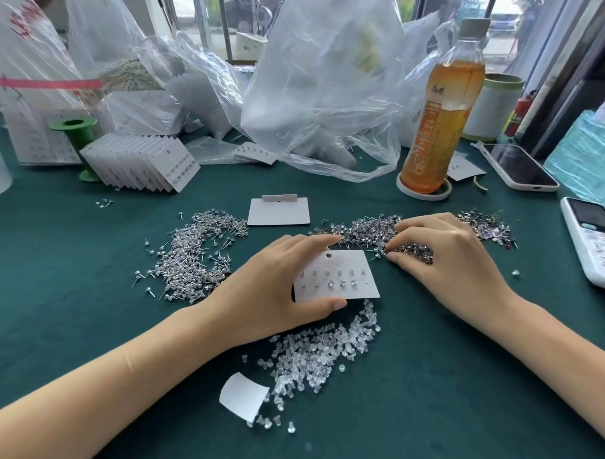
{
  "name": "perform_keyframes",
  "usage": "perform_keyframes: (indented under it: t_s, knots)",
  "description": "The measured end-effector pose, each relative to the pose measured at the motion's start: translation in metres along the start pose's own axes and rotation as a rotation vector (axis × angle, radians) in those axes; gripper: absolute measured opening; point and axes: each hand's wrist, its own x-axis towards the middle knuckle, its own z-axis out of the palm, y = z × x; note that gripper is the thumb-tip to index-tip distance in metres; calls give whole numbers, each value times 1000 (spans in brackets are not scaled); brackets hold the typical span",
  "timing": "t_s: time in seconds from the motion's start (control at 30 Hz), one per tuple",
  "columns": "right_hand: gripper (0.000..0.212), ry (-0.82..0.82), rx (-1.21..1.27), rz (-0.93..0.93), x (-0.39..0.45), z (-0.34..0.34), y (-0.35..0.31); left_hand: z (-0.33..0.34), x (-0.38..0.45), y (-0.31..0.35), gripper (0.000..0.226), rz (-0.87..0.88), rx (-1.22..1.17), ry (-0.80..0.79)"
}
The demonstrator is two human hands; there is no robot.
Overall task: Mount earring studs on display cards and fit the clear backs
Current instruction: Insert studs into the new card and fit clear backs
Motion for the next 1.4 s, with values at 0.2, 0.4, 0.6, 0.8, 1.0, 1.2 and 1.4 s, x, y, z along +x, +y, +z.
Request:
perform_keyframes:
  t_s: [0.2, 0.4, 0.6, 0.8, 1.0, 1.2, 1.4]
  knots:
    - [11, -17, 15, -24, -1, -1, -2, -1, -1, 2, 74, 10, 21, -14]
    - [15, -41, 1, -65, 0, 1, -6, -2, -1, 3, 74, 19, 25, -15]
    - [8, -44, 0, -92, 2, 3, -11, -1, -1, 1, 74, 25, 32, -14]
    - [12, 147, 67, -229, -2, -13, -19, 0, 0, -1, 73, 9, -29, 7]
    - [15, 38, 141, -302, -12, -8, -31, 2, 0, -4, 74, 2, -72, 58]
    - [13, 19, 186, -290, -13, -8, -31, 1, 0, -5, 77, 9, -70, 100]
    - [11, 13, 156, -318, -14, -9, -31, 1, 0, -5, 76, 6, -68, 107]
